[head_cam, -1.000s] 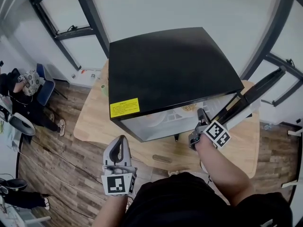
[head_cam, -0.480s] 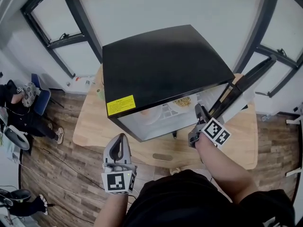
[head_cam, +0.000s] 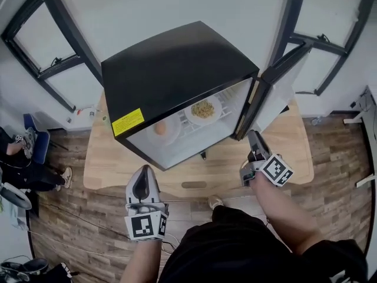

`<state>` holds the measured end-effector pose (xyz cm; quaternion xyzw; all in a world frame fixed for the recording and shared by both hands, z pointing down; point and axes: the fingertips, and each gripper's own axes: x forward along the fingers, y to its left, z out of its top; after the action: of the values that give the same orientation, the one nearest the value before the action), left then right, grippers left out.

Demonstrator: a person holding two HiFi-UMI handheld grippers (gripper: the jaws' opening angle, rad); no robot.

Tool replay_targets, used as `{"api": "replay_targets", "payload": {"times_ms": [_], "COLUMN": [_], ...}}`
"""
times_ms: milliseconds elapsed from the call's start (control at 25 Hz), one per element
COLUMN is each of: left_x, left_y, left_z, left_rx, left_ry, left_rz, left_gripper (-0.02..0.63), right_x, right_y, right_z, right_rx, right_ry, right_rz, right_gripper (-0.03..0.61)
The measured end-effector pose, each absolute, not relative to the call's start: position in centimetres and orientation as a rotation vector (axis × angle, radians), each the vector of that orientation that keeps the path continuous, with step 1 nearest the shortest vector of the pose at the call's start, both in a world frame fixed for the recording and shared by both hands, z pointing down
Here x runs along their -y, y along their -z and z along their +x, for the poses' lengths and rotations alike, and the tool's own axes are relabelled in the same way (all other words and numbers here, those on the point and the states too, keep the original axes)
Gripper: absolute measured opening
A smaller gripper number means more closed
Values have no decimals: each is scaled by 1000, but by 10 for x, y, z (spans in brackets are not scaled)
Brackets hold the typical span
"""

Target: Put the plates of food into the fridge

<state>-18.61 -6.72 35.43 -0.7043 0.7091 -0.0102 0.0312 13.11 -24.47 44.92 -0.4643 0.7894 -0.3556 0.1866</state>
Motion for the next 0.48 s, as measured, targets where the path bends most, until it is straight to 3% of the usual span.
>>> {"api": "replay_targets", "payload": {"times_ms": [480], "left_x": [43], "left_y": [-394], "left_z": [-125], "left_rx": [-2084], "left_ry": [38], "left_rz": [-2308], "left_gripper": [5], "right_x": [140], "right_y": [-558], "right_z": [270], "right_rx": [-2034], "right_ry": [1170], "right_rz": [-1665], "right_gripper": [146]}}
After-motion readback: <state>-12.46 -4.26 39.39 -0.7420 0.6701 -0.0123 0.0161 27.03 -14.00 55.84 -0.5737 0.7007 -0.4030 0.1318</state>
